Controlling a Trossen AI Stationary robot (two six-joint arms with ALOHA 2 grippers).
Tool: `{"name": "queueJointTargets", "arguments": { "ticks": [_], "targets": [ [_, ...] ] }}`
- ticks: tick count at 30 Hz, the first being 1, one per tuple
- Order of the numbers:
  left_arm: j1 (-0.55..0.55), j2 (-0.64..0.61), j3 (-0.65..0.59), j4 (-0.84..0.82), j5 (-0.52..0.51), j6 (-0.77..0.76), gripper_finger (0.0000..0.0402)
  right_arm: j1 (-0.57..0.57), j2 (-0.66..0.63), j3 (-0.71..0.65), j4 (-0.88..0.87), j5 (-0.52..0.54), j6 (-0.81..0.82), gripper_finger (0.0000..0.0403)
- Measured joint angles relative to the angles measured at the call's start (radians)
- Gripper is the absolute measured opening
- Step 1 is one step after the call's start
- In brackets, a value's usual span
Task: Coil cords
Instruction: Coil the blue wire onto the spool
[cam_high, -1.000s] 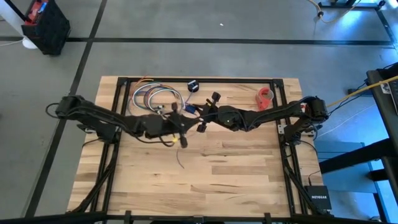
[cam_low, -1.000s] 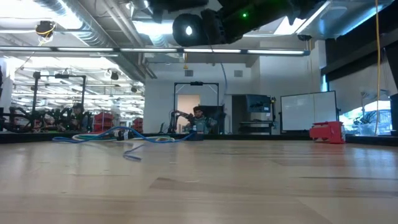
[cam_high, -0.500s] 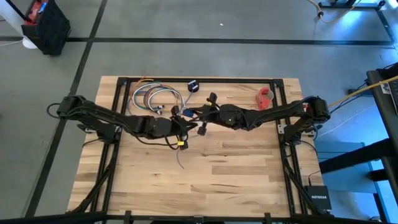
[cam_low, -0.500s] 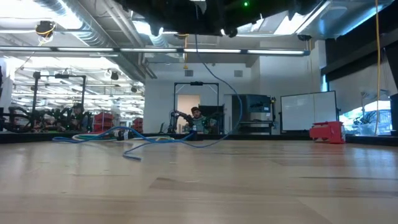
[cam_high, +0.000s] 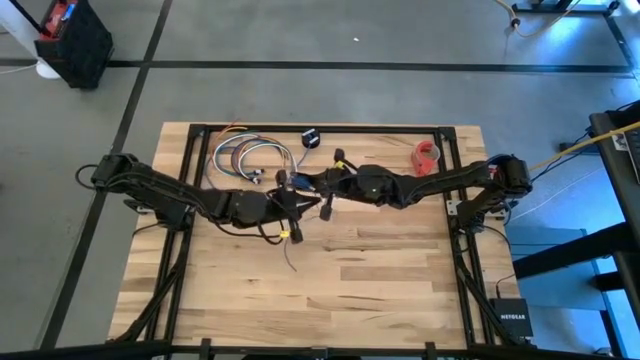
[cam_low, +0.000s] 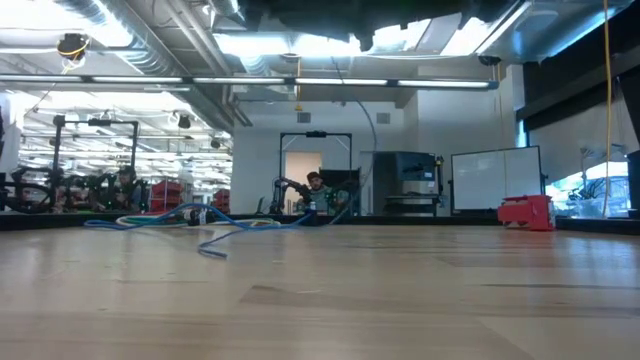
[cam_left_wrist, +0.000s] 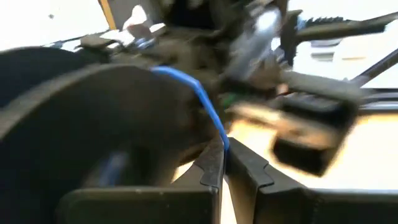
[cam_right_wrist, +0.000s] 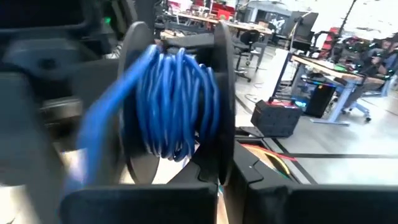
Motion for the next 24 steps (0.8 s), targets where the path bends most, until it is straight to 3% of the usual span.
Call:
{"name": "queueJointTargets", "arguments": {
  "ticks": [8,24],
  "targets": [
    [0.001,-0.002,0.002,-0.111,-0.136,-0.014,0.0007,-0.002,0.000,0.019,0.025,-0.040,0.071,0.0003],
    [-0.062,-0.004,0.005,-0.246,-0.154,-0.015,0.0008,0.008,-0.098,0.057,-0.048,-0.040,0.039,0.0003]
  ]
}}
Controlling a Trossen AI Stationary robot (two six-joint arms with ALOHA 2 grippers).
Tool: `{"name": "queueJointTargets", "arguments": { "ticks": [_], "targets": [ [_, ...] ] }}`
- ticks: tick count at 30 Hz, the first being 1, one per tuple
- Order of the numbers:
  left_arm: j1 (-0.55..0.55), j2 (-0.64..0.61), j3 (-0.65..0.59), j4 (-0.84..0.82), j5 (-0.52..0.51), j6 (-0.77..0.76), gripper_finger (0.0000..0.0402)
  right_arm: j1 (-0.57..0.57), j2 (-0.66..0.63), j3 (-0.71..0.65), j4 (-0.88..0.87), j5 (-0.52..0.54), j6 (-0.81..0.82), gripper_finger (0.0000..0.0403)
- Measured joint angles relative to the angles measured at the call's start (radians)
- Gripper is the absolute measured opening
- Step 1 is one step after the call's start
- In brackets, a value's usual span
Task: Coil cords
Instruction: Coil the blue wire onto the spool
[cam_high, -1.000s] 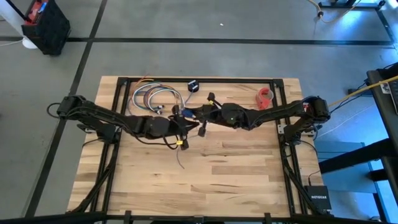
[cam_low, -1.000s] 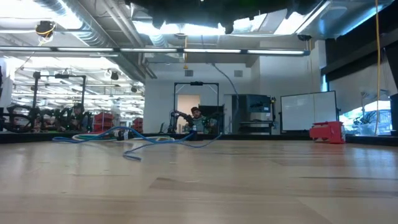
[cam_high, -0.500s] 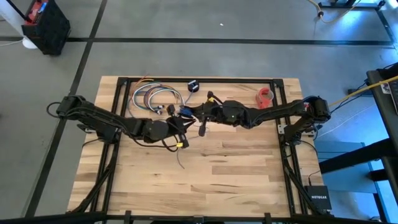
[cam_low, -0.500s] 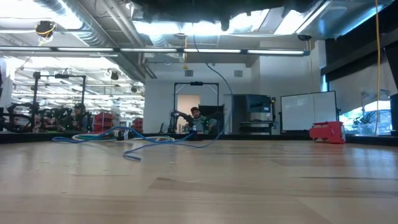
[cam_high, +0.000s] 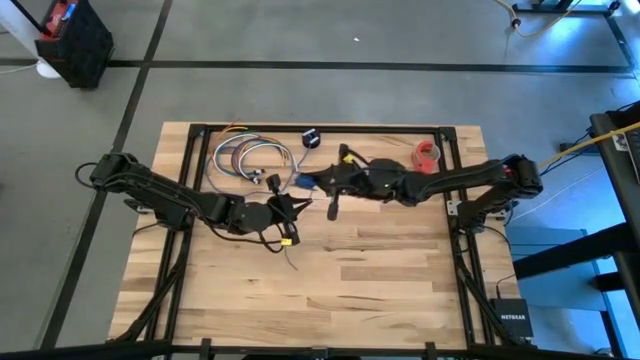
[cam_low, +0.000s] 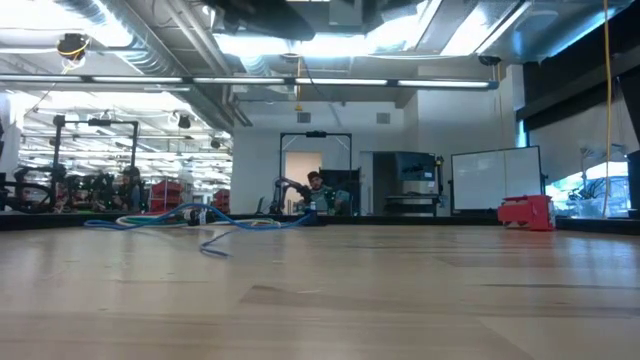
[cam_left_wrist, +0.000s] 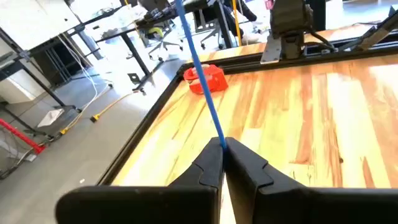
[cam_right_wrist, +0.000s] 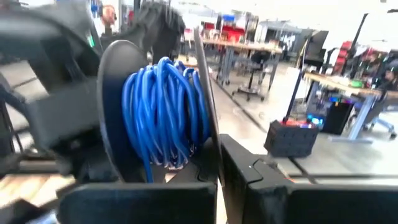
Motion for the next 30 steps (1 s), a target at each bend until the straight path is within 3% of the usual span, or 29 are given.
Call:
{"name": "queueJointTargets", "arguments": {
  "ticks": [9,18,27,30],
  "targets": [
    [0.000,0.001,-0.002,-0.007,0.005,-0.002,0.0008,0.000,-0.104,0.001,0.016,0.007,-0.048,0.0003],
    [0.000,-0.014,-0.004,-0.079,-0.028,-0.014,0.0004,-0.001,-0.195,0.003,-0.102,-0.019,-0.048,0.0003],
    [0.011,-0.266,-0.008,-0.291,-0.027,-0.092,0.0002,-0.001,-0.204,0.008,-0.315,-0.037,-0.058,0.0003],
    [0.048,-0.377,-0.008,-0.327,0.045,-0.115,0.0001,-0.001,-0.197,0.007,-0.360,-0.037,-0.071,0.0003]
  ]
}}
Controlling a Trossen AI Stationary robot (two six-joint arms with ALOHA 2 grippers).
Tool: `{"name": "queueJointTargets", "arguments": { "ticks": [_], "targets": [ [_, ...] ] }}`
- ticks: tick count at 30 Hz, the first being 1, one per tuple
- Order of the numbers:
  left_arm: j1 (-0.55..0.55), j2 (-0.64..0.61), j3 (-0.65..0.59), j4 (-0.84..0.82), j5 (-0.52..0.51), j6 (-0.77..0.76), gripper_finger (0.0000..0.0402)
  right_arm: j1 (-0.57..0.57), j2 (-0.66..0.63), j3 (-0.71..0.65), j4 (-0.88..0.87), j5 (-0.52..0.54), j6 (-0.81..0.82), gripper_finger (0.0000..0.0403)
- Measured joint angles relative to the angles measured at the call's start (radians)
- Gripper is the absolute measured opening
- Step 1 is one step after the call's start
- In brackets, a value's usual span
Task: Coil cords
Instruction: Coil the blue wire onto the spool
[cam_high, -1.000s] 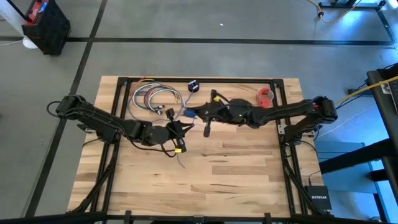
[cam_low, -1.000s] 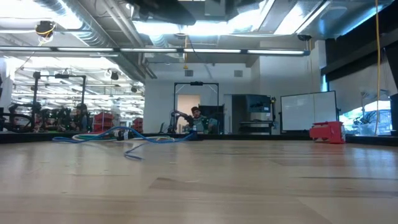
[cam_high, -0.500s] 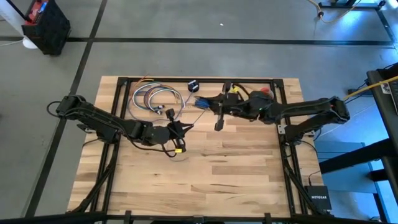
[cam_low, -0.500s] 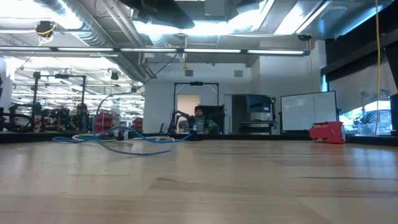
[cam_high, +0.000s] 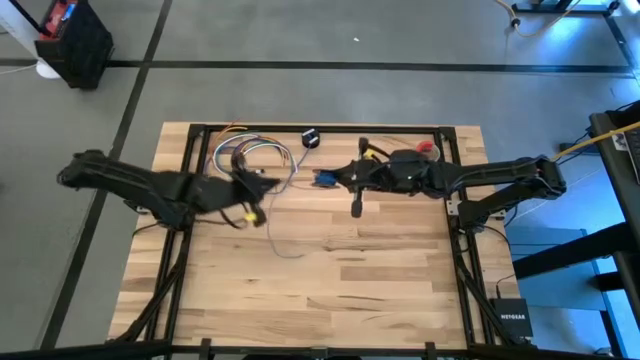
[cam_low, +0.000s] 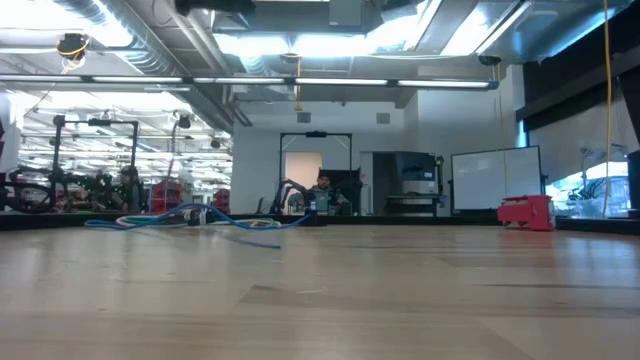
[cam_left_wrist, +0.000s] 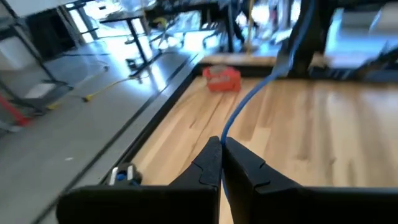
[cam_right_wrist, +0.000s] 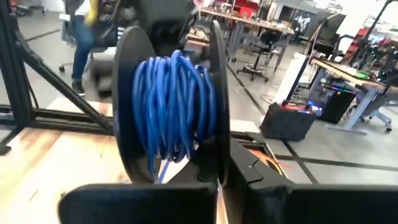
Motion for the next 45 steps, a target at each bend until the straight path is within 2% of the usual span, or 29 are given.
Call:
{"name": "queueJointTargets", "arguments": {
  "ticks": [6,13,22,32,45],
  "targets": [
    [0.062,-0.152,-0.005,0.006,0.117,-0.020,0.0001,-0.001,0.066,-0.002,-0.004,0.011,-0.031,0.0003],
    [0.071,-0.188,-0.006,0.063,0.195,-0.035,0.0001,-0.001,0.163,-0.002,0.011,0.177,-0.111,0.0003],
    [0.070,-0.012,-0.006,0.285,0.287,-0.033,0.0001,-0.002,0.269,-0.004,0.153,0.312,-0.162,0.0003],
    [0.055,0.206,-0.006,0.524,0.317,0.019,0.0001,-0.003,0.287,-0.005,0.199,0.317,-0.121,0.0003],
    [0.069,0.291,-0.003,0.522,0.317,0.023,0.0001,-0.003,0.287,-0.005,0.249,0.252,-0.021,0.0003]
  ]
}}
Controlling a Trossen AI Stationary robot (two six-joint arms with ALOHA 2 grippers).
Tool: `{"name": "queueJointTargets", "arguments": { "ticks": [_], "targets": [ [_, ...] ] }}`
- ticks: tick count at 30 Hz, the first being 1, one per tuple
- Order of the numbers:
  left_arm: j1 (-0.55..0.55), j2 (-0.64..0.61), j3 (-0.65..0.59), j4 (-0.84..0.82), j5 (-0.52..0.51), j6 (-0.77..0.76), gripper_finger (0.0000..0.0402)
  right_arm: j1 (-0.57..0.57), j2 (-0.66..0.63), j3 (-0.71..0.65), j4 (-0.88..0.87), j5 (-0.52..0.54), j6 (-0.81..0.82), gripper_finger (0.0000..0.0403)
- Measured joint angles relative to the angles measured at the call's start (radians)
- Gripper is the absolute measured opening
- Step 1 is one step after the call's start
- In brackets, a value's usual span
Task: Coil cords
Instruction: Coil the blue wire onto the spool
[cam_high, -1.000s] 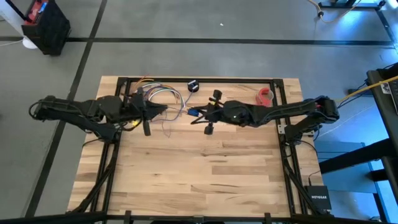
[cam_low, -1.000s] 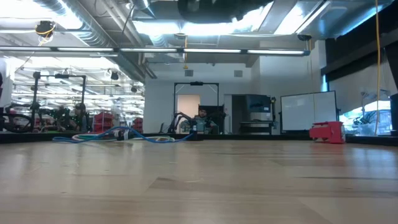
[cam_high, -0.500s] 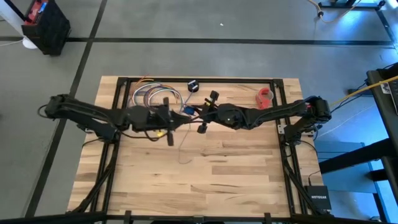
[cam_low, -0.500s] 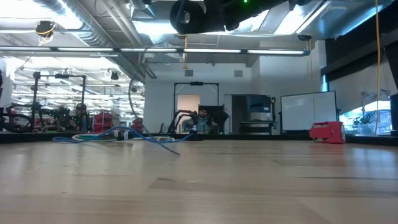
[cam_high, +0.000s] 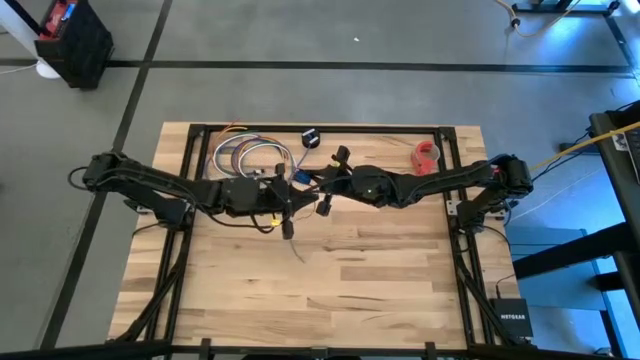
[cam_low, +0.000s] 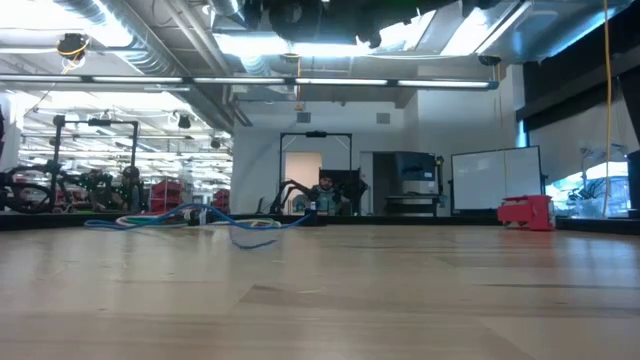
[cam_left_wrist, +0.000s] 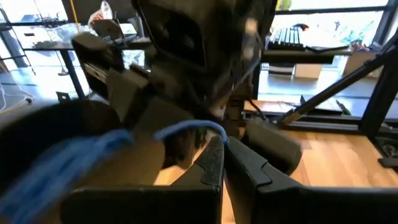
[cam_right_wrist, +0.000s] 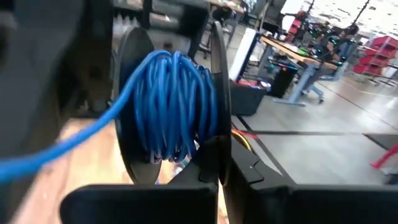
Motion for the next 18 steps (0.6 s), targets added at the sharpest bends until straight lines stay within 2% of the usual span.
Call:
{"name": "queueJointTargets", "arguments": {
  "ticks": [6,18],
  "targets": [
    [0.000,0.001,0.000,-0.047,-0.002,-0.005,0.0001,0.002,-0.009,0.002,0.076,-0.043,0.051,0.0003],
    [0.000,-0.004,0.005,-0.120,-0.029,-0.004,0.0002,0.003,-0.024,0.152,-0.068,-0.149,0.070,0.0003]
  ]
}}
